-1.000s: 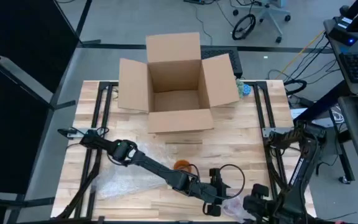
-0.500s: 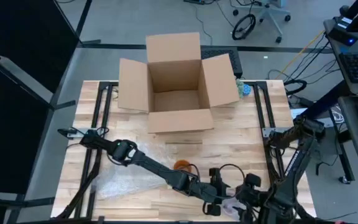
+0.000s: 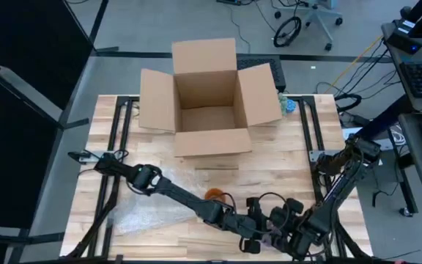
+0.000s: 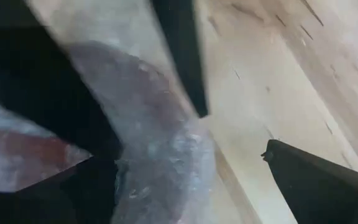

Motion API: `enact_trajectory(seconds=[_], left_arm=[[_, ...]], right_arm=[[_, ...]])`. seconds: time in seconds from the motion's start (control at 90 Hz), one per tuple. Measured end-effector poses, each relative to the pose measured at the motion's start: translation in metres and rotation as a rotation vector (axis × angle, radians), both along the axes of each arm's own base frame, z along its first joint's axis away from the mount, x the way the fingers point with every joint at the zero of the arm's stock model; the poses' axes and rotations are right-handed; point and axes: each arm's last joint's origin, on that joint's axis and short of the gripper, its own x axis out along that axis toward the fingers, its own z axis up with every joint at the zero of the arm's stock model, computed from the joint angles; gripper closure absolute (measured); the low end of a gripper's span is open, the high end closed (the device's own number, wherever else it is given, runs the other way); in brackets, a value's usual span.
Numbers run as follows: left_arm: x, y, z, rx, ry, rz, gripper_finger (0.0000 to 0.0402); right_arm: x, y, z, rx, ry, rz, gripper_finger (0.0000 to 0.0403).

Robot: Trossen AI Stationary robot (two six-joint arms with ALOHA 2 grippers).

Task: Wrap mug
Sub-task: Wrap the pink mug with the transparent bubble wrap

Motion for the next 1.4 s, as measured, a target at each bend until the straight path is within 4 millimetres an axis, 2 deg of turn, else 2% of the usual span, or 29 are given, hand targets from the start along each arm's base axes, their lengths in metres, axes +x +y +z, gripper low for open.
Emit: enact_trajectory(seconds=[0.156,0.322,0.444,0.667,0.722,0.822,0.867,1.111,1.2,1.256,1.3,1.4], left_arm=[[0.0,0.0,0.0,0.0,0.003,-0.001,0.0247],[0.0,0.001,0.0,0.003,0.01,0.001,0.0247],[0.0,0.001,0.0,0.003,0.01,0.001,0.0247],[0.0,0.002,0.001,0.004,0.004,0.014,0.0247],[0.001,0.002,0.002,0.0,-0.005,0.008,0.0247],[0.001,0.003,0.002,-0.002,-0.003,0.002,0.0247],[0.001,0.002,0.002,-0.001,-0.001,-0.003,0.0247],[0.0,0.0,0.0,-0.003,0.009,-0.018,0.0247],[0.0,0.0,0.0,-0.003,0.01,-0.019,0.0247],[0.0,0.0,0.0,-0.003,0.01,-0.018,0.0247],[0.0,0.0,0.0,-0.002,0.01,-0.018,0.0247],[0.0,0.0,0.0,-0.001,0.008,-0.011,0.0247]], right_arm=[[0.001,-0.009,-0.015,0.066,0.065,-0.062,0.0057],[0.006,-0.013,-0.026,0.15,0.057,-0.07,0.011],[0.007,-0.011,-0.026,0.174,0.051,-0.067,0.0178],[0.007,-0.01,-0.026,0.174,0.044,-0.048,0.0347],[0.007,-0.01,-0.027,0.172,0.049,-0.041,0.0373],[0.007,-0.01,-0.027,0.181,0.048,-0.041,0.0372],[0.007,-0.009,-0.027,0.185,0.045,-0.04,0.036],[0.007,-0.01,-0.03,0.176,0.05,-0.04,0.0188],[0.007,-0.01,-0.03,0.167,0.045,-0.04,0.0148],[0.007,-0.01,-0.03,0.164,0.041,-0.039,0.0143],[0.007,-0.01,-0.03,0.165,0.039,-0.037,0.0153],[0.008,-0.009,-0.03,0.173,0.031,-0.032,0.0226]])
